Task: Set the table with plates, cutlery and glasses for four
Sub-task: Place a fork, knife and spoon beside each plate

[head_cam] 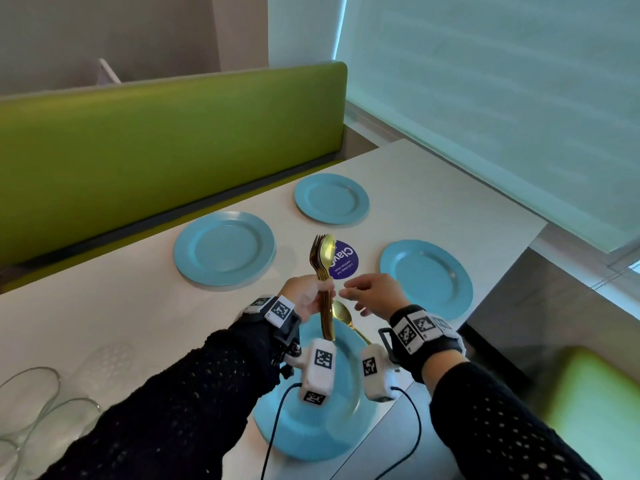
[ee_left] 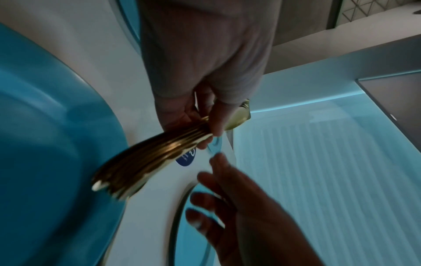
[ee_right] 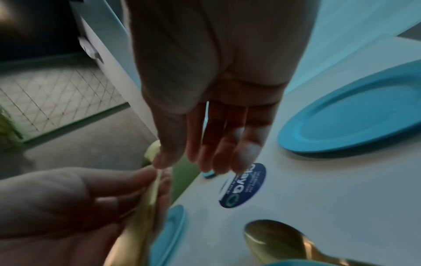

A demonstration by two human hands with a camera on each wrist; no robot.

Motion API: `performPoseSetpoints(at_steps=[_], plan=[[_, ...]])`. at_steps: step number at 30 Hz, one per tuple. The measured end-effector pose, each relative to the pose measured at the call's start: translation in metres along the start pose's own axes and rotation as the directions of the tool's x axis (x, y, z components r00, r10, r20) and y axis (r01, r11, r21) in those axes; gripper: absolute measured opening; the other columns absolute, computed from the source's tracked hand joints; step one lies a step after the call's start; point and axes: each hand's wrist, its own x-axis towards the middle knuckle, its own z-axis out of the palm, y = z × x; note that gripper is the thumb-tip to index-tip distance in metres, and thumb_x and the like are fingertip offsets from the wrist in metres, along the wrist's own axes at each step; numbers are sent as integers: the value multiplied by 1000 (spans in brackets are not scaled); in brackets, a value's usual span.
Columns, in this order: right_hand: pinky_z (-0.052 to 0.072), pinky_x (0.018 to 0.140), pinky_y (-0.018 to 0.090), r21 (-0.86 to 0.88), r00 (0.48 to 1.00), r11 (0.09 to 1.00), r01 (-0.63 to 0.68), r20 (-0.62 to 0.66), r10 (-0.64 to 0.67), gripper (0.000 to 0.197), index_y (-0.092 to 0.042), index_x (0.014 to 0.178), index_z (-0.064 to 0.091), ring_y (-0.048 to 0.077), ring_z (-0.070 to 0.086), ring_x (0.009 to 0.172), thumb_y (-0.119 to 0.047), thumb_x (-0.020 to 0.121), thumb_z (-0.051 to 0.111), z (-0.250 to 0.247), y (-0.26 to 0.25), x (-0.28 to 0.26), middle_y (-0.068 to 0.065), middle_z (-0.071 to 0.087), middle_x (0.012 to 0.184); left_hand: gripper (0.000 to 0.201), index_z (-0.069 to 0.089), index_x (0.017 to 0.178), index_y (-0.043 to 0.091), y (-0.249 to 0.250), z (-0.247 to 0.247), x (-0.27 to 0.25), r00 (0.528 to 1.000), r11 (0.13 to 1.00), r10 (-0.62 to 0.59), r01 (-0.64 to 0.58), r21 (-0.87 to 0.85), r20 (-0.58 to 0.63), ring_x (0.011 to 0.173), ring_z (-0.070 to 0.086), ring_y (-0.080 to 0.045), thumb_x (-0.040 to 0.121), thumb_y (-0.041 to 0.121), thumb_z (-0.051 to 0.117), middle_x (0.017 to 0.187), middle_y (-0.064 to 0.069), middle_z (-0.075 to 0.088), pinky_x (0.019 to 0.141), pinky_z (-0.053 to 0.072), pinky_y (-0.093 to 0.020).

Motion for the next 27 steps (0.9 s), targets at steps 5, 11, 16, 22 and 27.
performPoseSetpoints(at_steps=[5,11,16,22,27], plan=[[54,61,21,72,998,997,18,53,-22,12,-8,96,70,12,61,60,-11,85,66,-7,-10,4,-3,64,69,19,60,108,2,6,19,7,998,998,49,-50,26,49,73,59,-18,92,10,56,83,-9,62,66,51,-30],[54,58,19,148,999,988,-34,29,30,21,-18,69,64,12,60,57,-3,82,67,-32,-6,35,0,63,64,14,61,103,3,20,44,33,994,999,31,-32,9,107,78,60,-18,93,11,54,83,-7,63,77,54,-35],[54,66,25,174,998,983,-58,45,51,11,-11,76,66,13,58,60,-2,84,65,-66,11,74,3,62,67,9,59,92,8,36,78,65,997,1000,7,-9,22,74,69,55,-15,95,11,52,79,-5,58,67,52,-29],[56,73,28,-44,982,987,-154,-113,149,14,-9,97,72,14,58,67,-10,84,66,-132,56,131,4,66,81,30,54,121,-2,55,114,107,1000,1000,-4,4,15,-8,69,52,-18,93,8,55,79,-5,52,70,51,-29],[52,87,28,-285,962,929,-234,-208,178,16,-14,99,74,20,62,85,-17,85,65,-188,93,168,7,71,99,33,52,124,-3,61,128,133,999,999,-20,22,28,-49,68,50,-17,92,7,55,77,-4,51,68,50,-29]])
